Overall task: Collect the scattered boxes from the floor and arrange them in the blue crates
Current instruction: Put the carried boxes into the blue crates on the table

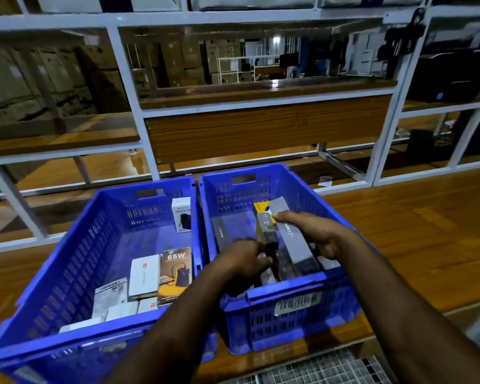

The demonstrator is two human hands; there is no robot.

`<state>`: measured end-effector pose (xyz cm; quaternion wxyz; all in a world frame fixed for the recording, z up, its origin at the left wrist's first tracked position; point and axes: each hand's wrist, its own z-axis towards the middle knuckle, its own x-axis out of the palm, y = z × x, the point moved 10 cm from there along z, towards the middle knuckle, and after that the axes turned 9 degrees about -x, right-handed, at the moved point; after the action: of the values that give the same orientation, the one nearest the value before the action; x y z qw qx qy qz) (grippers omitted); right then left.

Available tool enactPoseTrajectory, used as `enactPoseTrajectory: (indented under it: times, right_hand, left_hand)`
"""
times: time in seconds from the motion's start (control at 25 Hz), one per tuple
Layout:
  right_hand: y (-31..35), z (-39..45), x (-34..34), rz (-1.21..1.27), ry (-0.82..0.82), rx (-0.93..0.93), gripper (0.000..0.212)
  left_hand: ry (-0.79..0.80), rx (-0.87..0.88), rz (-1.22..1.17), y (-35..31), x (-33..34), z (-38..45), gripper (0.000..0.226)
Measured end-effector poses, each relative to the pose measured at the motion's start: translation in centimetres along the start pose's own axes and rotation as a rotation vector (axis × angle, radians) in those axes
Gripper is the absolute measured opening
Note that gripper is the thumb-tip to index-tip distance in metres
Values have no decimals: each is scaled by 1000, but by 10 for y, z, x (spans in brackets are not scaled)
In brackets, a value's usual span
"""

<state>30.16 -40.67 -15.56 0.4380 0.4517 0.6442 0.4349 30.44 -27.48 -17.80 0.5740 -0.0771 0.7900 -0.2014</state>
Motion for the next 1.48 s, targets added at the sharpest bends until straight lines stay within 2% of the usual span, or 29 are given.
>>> enactPoseTrajectory:
  times: [0.04, 0.08, 0.2, 0.28, 0.44, 0.52, 0.64, 0.76, 1.0, 1.16, 1.48]
  right_hand:
    - [7, 2, -12, -31, -86, -57, 50]
    - [12, 2, -26, -84, -181, -97, 49]
    - [8, 7, -53, -377, -353, -75, 98]
    - [1, 12, -48, -515, -324, -54, 103]
    - [-3, 6, -27, -951, -271, 11, 95]
    - [-8, 5, -19, -1052, -257, 35, 94]
    - [-3, 6, -15, -1029, -362, -8, 88]
    - [20, 4, 5, -991, -453, -154, 70]
    - [54, -5, 56, -705, -548, -521, 32]
    - [76, -6, 109, -604, -470, -677, 13]
    - [108, 9, 204, -599, -269, -753, 9]
  left_hand:
    - [-32, -2, 24, 2, 0, 1, 39]
    - [-50, -12, -9, 5, -1, 2, 41]
    - [-141, -16, -28, 7, -13, 2, 58]
    - [-203, 20, -68, 2, -20, -1, 63]
    - [-245, 57, -272, 9, -38, -10, 56]
    - [-277, 82, -314, 15, -49, -15, 51]
    - [-341, 98, -351, 26, -67, -24, 49]
    - [-435, 95, -452, 47, -84, -35, 38]
    - [-599, 36, -640, 122, -121, -65, 12]
    - [-619, 15, -657, 168, -140, -84, 17]
    - [-592, -90, -701, 265, -148, -98, 10]
